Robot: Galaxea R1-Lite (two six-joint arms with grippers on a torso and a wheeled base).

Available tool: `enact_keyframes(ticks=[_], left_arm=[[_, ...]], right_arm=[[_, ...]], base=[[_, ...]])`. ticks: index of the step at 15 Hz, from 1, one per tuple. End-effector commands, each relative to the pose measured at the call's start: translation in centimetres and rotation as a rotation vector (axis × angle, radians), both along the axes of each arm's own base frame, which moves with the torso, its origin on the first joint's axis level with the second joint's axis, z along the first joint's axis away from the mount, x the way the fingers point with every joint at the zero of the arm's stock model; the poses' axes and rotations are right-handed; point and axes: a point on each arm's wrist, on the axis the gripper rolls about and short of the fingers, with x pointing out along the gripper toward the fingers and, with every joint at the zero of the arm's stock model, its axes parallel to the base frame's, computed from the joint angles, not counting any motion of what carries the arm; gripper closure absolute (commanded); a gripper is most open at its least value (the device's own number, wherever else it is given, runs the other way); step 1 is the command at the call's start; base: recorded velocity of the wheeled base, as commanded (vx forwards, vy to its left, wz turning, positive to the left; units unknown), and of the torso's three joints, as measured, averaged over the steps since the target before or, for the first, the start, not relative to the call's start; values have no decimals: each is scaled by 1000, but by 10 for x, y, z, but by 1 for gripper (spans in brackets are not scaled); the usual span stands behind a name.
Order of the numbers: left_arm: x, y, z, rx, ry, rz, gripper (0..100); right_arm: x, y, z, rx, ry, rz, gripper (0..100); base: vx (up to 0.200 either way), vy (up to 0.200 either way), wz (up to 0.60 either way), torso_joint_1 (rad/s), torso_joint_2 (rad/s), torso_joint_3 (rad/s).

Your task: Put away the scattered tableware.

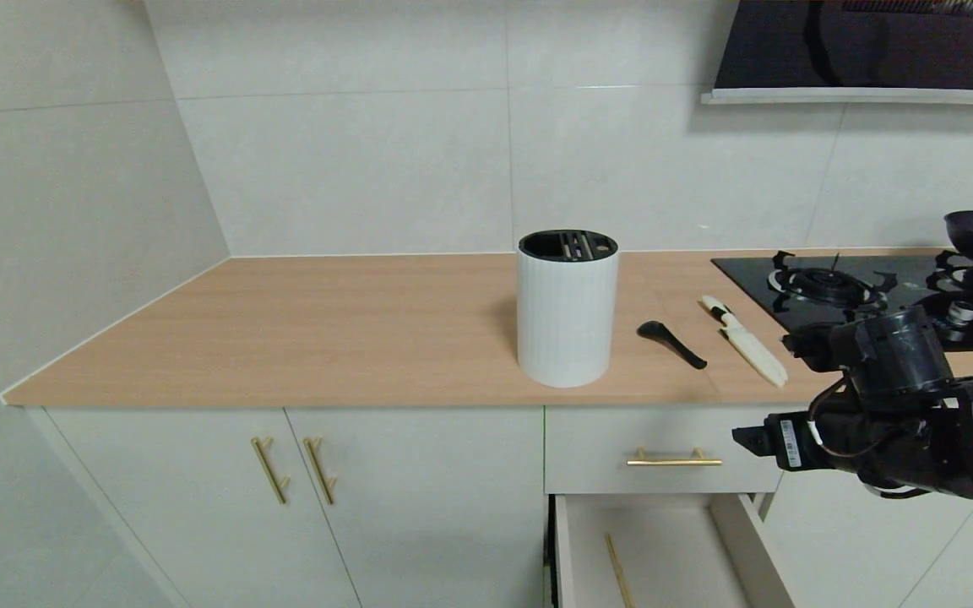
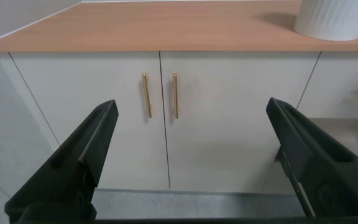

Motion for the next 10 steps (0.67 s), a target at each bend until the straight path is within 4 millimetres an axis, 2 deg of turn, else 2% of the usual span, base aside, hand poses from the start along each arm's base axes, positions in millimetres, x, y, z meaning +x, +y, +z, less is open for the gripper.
enact_keyframes(ticks=[1, 2, 3, 5, 7, 10], left_arm=[[0, 0, 0, 0, 1, 1, 0], [0, 0, 0, 0, 0, 1, 0], [0, 0, 0, 0, 0, 1, 0], [0, 0, 0, 0, 1, 1, 0], [0, 0, 0, 0, 1, 1, 0], [0, 0, 0, 0, 0, 1, 0]], right_arm=[[18, 7, -16, -31, 2, -25, 0], [29, 11, -15, -18, -45, -32, 0], [54, 13, -5, 22, -127, -35, 0], [90, 3, 16, 44, -198, -33, 0], [117, -4, 32, 111, -209, 67, 0], [150, -19, 21, 104, -198, 232, 0]], base=[[0, 0, 0, 0, 0, 0], [0, 0, 0, 0, 0, 0], [0, 0, 0, 0, 0, 0], [0, 0, 0, 0, 0, 0], [0, 0, 0, 0, 0, 0], [0, 0, 0, 0, 0, 0]])
